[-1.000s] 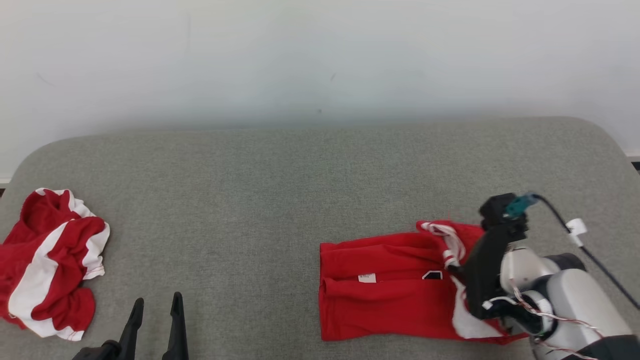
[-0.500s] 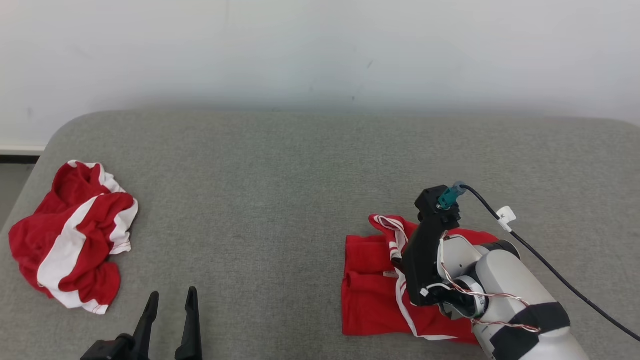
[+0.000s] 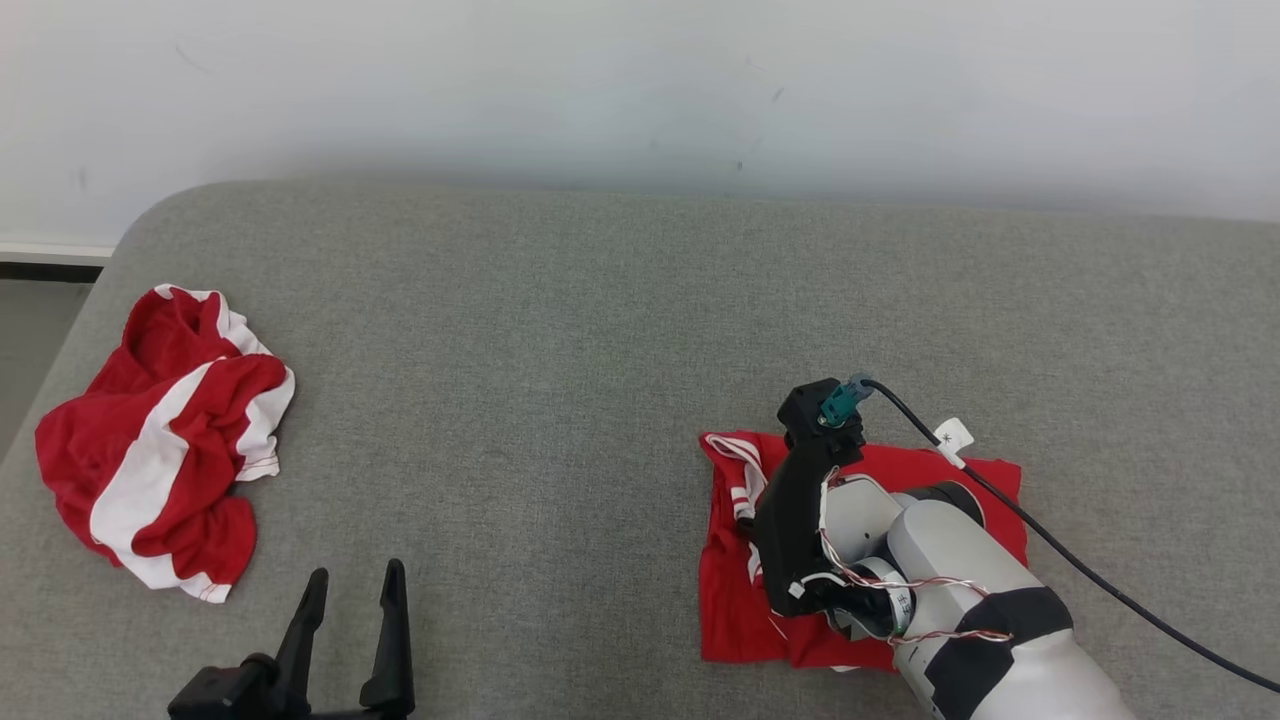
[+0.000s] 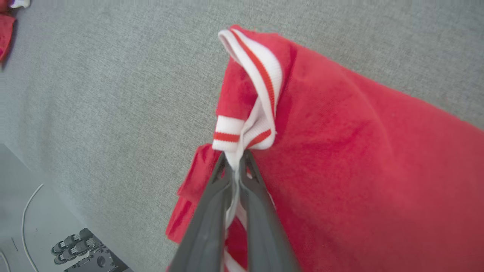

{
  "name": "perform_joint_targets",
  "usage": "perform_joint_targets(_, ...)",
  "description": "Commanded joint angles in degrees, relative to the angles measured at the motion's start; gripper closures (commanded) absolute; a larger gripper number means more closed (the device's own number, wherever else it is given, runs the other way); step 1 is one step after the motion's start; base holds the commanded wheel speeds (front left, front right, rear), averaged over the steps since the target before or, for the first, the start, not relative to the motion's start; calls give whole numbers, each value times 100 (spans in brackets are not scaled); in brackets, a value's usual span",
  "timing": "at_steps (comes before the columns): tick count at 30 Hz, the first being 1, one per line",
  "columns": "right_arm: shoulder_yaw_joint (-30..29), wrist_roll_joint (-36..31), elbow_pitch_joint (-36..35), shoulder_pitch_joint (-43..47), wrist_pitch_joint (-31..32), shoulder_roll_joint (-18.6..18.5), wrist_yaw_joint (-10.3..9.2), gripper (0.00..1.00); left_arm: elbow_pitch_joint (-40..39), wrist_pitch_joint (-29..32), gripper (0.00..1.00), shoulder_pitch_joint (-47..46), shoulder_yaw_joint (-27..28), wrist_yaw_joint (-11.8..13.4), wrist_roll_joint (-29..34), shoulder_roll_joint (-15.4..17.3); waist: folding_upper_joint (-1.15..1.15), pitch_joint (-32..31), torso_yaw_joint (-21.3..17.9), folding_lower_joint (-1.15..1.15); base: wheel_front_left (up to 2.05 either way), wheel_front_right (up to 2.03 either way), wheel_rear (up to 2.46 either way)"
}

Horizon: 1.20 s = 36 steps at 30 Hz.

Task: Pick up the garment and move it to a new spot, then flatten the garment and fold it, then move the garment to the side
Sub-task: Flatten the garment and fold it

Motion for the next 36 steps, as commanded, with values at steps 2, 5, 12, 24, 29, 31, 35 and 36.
perform_joint_targets(2, 115, 234, 71, -89, -257, 38, -14, 0, -7, -2, 0, -97, -24, 26, -33, 1, 0, 19, -10, -1, 0, 0, 0)
perform_joint_targets(5, 267, 527, 53, -136, -517, 35, -14, 0, -10, -3, 0, -75, -17, 31, -38, 1, 0, 9, -52, -1, 0, 0, 0)
perform_joint_targets(12, 125, 1312, -289, -202, -1505, 27, -14, 0, 18, -2, 0, -6, 71, 19, 11, 2, 0, -145, -193, -1, 0, 0, 0)
perform_joint_targets(24, -246, 457, -1314, 963, -4532, -956, -14, 0, -125, -3, 0, 106, 413, 13, 15, 2, 0, -574, -746, -1, 0, 0, 0)
perform_joint_targets(29, -461, -184, -1357, 1503, -5188, -1191, -14, 0, -266, -3, 0, 171, 418, 138, 80, 4, 0, -650, -993, -1, 0, 0, 0)
perform_joint_targets(31, -639, -371, -1351, 1685, -5298, -1190, -14, 0, -281, -2, 0, 165, 426, 173, 87, 4, 0, -691, -1052, -1, 0, 0, 0)
perform_joint_targets(35, -970, -643, -1415, 2042, -5391, -1103, -14, 0, -289, -2, 0, 204, 440, 205, 134, 3, 0, -789, -1143, -1, 0, 0, 0)
perform_joint_targets(36, -1153, -709, -1477, 2209, -5410, -1090, -14, 0, -304, -2, 0, 250, 442, 220, 153, 2, 0, -843, -1177, -1, 0, 0, 0)
